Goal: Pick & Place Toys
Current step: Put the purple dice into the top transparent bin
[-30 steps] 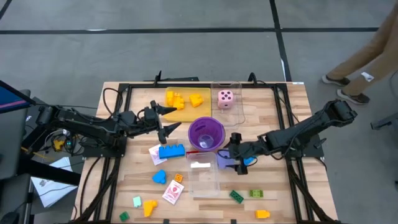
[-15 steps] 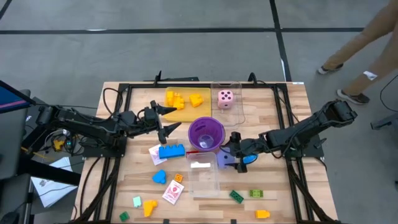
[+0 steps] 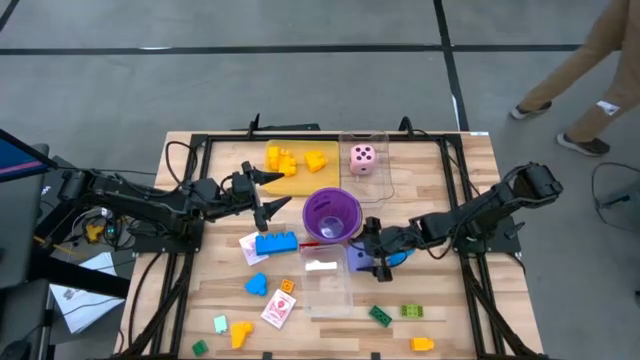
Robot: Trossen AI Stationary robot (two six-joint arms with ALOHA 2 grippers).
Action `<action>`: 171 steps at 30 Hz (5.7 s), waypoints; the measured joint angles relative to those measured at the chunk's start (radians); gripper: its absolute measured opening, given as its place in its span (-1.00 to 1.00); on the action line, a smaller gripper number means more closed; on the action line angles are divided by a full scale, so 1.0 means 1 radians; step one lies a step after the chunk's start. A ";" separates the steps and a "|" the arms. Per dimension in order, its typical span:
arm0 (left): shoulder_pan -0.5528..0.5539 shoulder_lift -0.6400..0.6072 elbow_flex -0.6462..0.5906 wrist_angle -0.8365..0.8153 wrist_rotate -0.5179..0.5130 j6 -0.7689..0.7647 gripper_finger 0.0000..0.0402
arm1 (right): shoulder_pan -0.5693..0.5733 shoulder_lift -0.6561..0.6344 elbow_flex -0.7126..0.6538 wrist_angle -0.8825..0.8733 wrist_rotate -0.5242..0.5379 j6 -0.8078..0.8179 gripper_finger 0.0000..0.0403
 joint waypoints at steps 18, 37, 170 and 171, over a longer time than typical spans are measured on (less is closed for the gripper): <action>0.000 0.000 0.000 0.000 0.000 0.000 0.61 | 0.002 -0.038 -0.001 -0.124 -0.011 0.091 0.93; 0.000 0.000 0.000 0.000 0.000 0.000 0.61 | 0.015 -0.037 -0.009 -0.159 -0.020 0.086 0.93; -0.001 0.000 0.000 -0.050 0.000 -0.001 0.61 | -0.889 -0.001 0.304 -0.548 -0.504 -0.448 0.77; -0.001 0.000 0.000 -0.050 0.000 -0.001 0.61 | -0.889 -0.001 0.294 -0.535 -0.504 -0.446 0.77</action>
